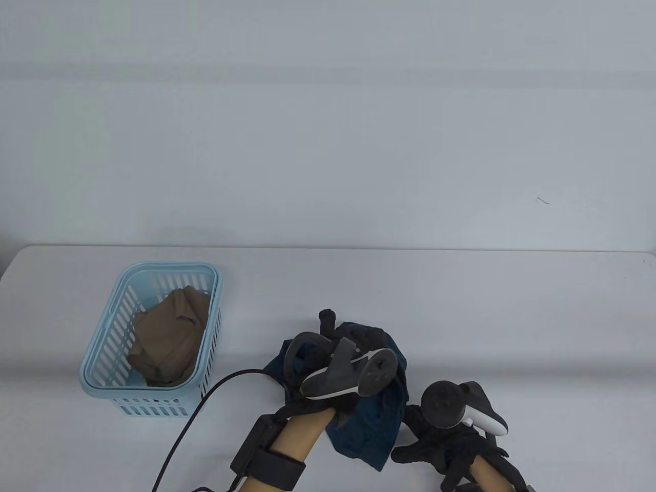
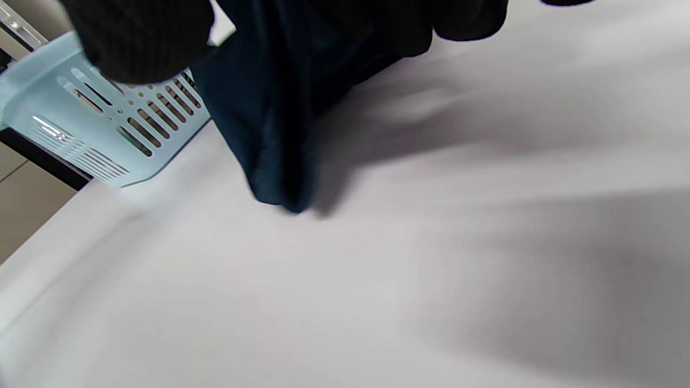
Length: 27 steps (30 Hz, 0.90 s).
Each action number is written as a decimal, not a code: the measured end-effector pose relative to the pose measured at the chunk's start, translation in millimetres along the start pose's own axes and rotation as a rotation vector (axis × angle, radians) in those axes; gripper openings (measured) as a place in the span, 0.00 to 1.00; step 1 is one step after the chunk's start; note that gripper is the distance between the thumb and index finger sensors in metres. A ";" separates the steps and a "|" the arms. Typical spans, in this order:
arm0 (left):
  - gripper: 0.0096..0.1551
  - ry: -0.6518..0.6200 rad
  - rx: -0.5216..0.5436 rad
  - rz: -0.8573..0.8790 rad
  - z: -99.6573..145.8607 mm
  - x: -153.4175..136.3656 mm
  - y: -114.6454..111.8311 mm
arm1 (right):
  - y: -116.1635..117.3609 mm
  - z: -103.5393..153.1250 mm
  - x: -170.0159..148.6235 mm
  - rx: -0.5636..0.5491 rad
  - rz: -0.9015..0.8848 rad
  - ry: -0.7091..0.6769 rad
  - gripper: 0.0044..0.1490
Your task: Roll shorts into tight roll
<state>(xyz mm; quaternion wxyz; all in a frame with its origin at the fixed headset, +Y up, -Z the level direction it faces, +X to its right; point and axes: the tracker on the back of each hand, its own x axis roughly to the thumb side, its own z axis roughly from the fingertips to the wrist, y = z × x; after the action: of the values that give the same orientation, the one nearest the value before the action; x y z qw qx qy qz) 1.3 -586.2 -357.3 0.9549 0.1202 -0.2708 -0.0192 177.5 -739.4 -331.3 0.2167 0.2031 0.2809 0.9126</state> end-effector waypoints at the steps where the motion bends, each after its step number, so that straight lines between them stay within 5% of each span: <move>1: 0.27 0.000 0.015 0.005 -2.0 1.4 7.1 | 0.6 -0.1 0.8 -0.014 0.004 -0.003 0.62; 9: 0.27 0.052 0.096 0.053 1.8 -11.3 44.9 | 9.8 -7.3 -0.9 -0.067 0.032 0.041 0.47; 12: 0.26 0.063 0.064 0.066 12.3 -23.2 42.7 | 11.3 -6.9 -0.2 -0.077 -0.026 0.043 0.38; 17: 0.26 0.129 0.000 0.089 32.8 -59.8 30.2 | 3.0 -3.9 -4.0 -0.156 0.008 0.117 0.37; 21: 0.26 0.219 -0.080 0.134 48.1 -94.2 12.7 | -17.1 -1.3 -7.3 -0.323 -0.027 0.209 0.35; 27: 0.26 0.319 -0.072 0.283 69.4 -128.7 17.0 | -85.0 34.8 18.0 -0.607 -0.049 0.218 0.32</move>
<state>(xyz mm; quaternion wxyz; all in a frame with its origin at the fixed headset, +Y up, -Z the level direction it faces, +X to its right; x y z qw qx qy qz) -145.2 -571.8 -361.9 0.9825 0.0483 -0.1295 0.1245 203.7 -651.8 -351.4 0.2581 0.0235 0.0221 0.9656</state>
